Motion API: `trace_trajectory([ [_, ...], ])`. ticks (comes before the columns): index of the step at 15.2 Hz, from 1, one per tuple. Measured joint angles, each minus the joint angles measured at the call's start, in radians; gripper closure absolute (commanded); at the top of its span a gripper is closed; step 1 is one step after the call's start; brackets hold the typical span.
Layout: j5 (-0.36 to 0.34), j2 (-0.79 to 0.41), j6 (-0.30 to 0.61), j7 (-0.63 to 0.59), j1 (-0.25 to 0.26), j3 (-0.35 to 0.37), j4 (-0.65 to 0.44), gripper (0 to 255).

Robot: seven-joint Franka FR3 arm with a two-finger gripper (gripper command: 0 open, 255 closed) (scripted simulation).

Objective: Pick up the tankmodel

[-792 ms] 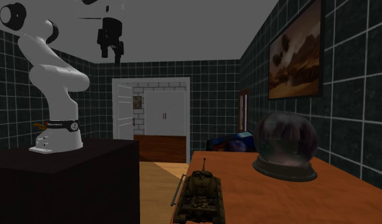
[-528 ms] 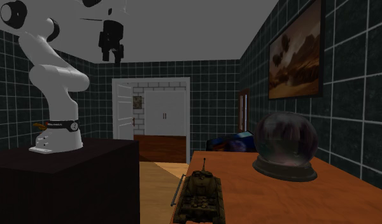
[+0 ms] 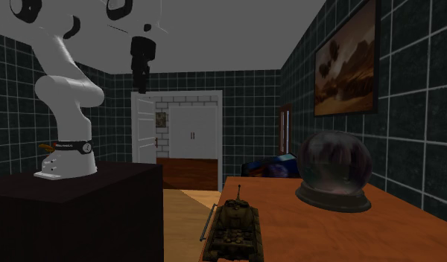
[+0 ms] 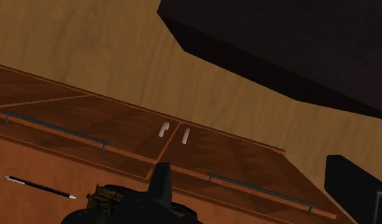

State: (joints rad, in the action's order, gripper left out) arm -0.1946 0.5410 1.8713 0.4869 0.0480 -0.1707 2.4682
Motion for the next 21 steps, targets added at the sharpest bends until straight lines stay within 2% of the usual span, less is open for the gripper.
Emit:
trace_trajectory([
  [6,-0.058,-0.210,0.192,0.172,0.031,-0.047,-0.030,0],
  [11,-0.083,-0.416,0.330,0.328,0.046,-0.080,-0.118,0],
  [13,-0.092,-0.482,0.381,0.377,0.052,-0.081,-0.139,0],
  [21,-0.105,-0.799,0.539,0.590,0.048,-0.064,-0.338,0],
])
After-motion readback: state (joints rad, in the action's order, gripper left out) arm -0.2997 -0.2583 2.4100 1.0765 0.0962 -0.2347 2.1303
